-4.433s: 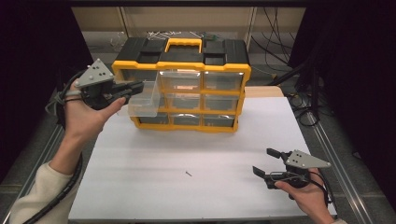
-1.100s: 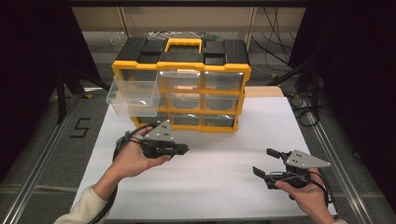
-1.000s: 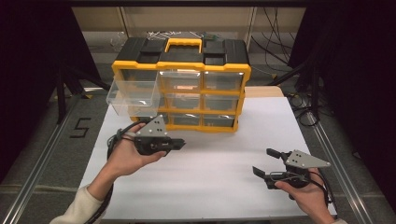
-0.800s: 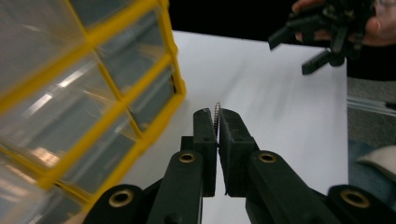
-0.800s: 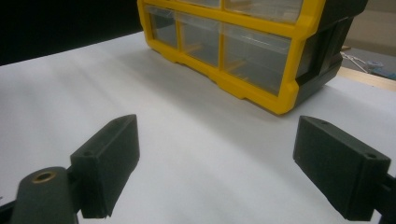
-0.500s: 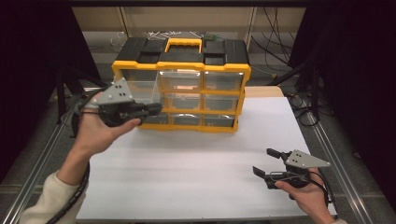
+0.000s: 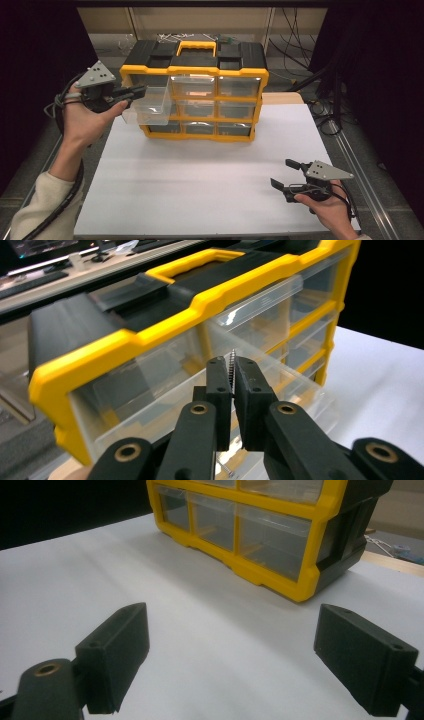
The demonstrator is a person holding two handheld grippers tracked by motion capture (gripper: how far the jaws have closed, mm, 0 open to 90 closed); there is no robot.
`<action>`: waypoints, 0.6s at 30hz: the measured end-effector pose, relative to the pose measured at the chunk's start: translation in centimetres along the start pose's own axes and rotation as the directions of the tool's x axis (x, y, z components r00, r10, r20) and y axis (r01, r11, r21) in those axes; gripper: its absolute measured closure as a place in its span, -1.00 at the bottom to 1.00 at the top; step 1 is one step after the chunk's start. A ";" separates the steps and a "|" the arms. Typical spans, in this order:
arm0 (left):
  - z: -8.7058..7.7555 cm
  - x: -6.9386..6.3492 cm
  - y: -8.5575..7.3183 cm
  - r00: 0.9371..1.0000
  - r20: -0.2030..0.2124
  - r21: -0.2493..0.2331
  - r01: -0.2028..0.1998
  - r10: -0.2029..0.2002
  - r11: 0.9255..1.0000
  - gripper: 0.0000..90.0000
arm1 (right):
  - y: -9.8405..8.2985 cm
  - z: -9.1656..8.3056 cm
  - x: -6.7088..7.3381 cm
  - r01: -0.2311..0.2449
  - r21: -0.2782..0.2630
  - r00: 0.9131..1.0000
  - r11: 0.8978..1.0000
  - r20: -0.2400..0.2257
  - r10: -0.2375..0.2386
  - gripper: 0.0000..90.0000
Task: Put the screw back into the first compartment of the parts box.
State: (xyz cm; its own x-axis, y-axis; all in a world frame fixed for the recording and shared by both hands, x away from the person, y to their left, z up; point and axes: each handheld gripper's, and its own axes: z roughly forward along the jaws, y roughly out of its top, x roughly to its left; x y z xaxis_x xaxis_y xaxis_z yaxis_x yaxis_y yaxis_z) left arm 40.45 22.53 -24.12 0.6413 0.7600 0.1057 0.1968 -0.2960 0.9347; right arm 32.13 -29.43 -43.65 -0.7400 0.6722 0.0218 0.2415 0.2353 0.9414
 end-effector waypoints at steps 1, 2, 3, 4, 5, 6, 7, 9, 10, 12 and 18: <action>-0.1 0.1 -0.1 1.000 -0.018 -0.005 0.001 -0.002 1.000 0.82 | 0.0 0.0 0.0 0.000 0.000 1.000 1.000 -0.001 0.000 -0.66; -0.3 0.2 -0.2 1.000 -0.014 -0.020 0.014 -0.014 1.000 0.69 | 0.0 0.0 0.0 -0.003 -0.001 1.000 1.000 -0.002 0.003 -0.66; -0.5 0.2 -0.4 1.000 -0.008 -0.035 0.029 -0.029 0.999 0.53 | 0.0 0.0 0.0 0.000 0.001 1.000 1.000 0.001 0.000 -0.66; -0.7 0.2 -0.4 0.999 -0.014 -0.047 0.028 -0.029 0.999 0.36 | 0.0 -0.1 0.0 -0.003 0.006 1.000 1.000 0.000 0.003 -0.66; -1.0 0.1 -0.6 1.000 -0.025 -0.081 0.010 -0.012 0.997 0.24 | 0.0 -0.2 0.0 -0.002 0.014 1.000 1.000 0.003 0.002 -0.66; -1.3 -0.1 -0.7 1.000 -0.026 -0.109 -0.003 0.000 0.994 0.07 | 0.0 -0.2 -0.1 -0.002 0.014 1.000 1.000 0.005 0.001 -0.66; -1.6 -0.2 -0.9 0.999 -0.021 -0.144 -0.032 0.029 0.989 -0.05 | 0.0 -0.2 -0.1 -0.002 0.013 1.000 1.000 0.005 0.002 -0.66; -2.4 -1.0 -1.5 0.998 -0.024 -0.214 -0.066 0.062 0.975 -0.23 | 0.1 -0.3 -0.1 0.004 0.027 1.000 1.000 0.016 -0.005 -0.66; -2.7 -1.5 -1.9 0.997 -0.017 -0.237 -0.083 0.082 0.968 -0.31 | 0.1 -0.2 -0.1 -0.001 0.011 1.000 1.000 0.013 0.001 -0.66; -3.3 -2.8 -3.1 0.997 0.012 -0.279 -0.073 0.080 0.957 -0.41 | 0.1 -0.2 -0.2 0.001 -0.013 1.000 1.000 0.010 -0.001 -0.66; -4.1 -5.5 -6.7 0.997 0.033 -0.336 -0.049 0.064 0.941 -0.50 | 0.2 -0.5 -0.3 -0.001 -0.012 0.999 1.000 0.037 0.001 -0.66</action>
State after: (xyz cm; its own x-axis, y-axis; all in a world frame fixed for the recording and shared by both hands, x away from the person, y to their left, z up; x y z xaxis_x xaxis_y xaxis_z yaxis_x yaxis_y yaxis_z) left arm 32.52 22.69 -29.56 0.6767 0.7200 0.1539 -0.0957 -0.1212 0.9880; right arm 32.12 -29.93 -43.35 -0.7158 0.6982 0.0106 0.2345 0.2261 0.9454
